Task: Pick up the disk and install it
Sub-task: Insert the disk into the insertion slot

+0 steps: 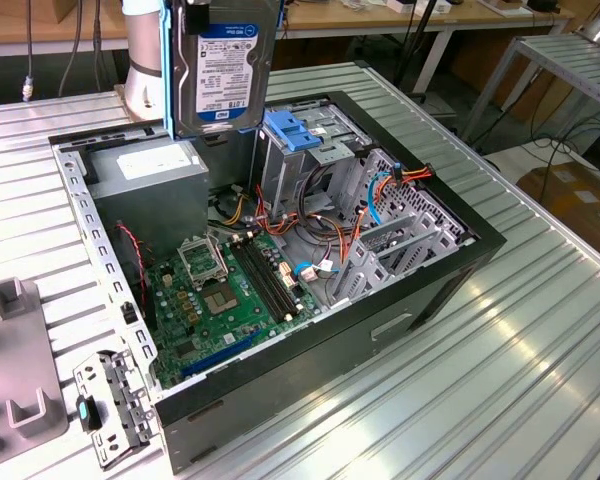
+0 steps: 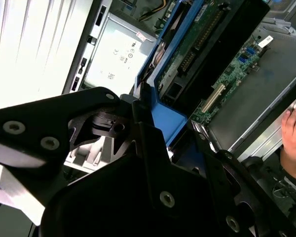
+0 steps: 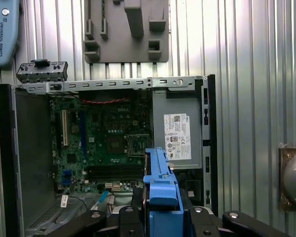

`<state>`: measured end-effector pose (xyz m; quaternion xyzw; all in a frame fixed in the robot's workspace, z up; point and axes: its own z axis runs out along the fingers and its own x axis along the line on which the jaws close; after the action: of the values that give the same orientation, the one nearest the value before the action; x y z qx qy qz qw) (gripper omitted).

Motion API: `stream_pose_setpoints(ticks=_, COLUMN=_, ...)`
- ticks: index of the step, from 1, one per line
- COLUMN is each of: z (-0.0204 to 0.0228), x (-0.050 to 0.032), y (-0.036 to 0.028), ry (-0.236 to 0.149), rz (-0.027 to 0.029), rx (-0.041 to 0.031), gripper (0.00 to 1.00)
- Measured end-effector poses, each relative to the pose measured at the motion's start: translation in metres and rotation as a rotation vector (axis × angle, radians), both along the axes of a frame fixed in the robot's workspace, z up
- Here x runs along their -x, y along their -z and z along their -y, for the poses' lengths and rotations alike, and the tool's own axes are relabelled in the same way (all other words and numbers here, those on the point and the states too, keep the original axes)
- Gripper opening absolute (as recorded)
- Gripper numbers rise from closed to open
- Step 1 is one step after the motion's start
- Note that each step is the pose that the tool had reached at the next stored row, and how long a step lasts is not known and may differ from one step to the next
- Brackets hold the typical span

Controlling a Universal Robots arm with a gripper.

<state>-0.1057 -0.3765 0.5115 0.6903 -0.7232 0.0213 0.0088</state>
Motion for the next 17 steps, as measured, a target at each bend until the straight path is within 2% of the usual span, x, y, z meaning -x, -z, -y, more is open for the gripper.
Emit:
stream_pose_setpoints(ticks=4, z=0.0002, x=-0.0002, y=0.0, ry=0.0, rz=0.0001, rx=-0.0001, gripper=0.37)
stream_pose_setpoints(ticks=6, z=0.0017, x=-0.0002, y=0.0, ry=0.0, rz=0.0, rx=0.0, gripper=0.37)
stream_pose_setpoints(ticks=12, z=0.0115, x=-0.0002, y=0.0, ry=0.0, rz=0.0, rx=0.0, gripper=0.37)
stream_pose_setpoints(ticks=17, z=0.0177, x=-0.0002, y=0.0, ry=0.0, rz=0.0001, rx=0.0, gripper=0.37)
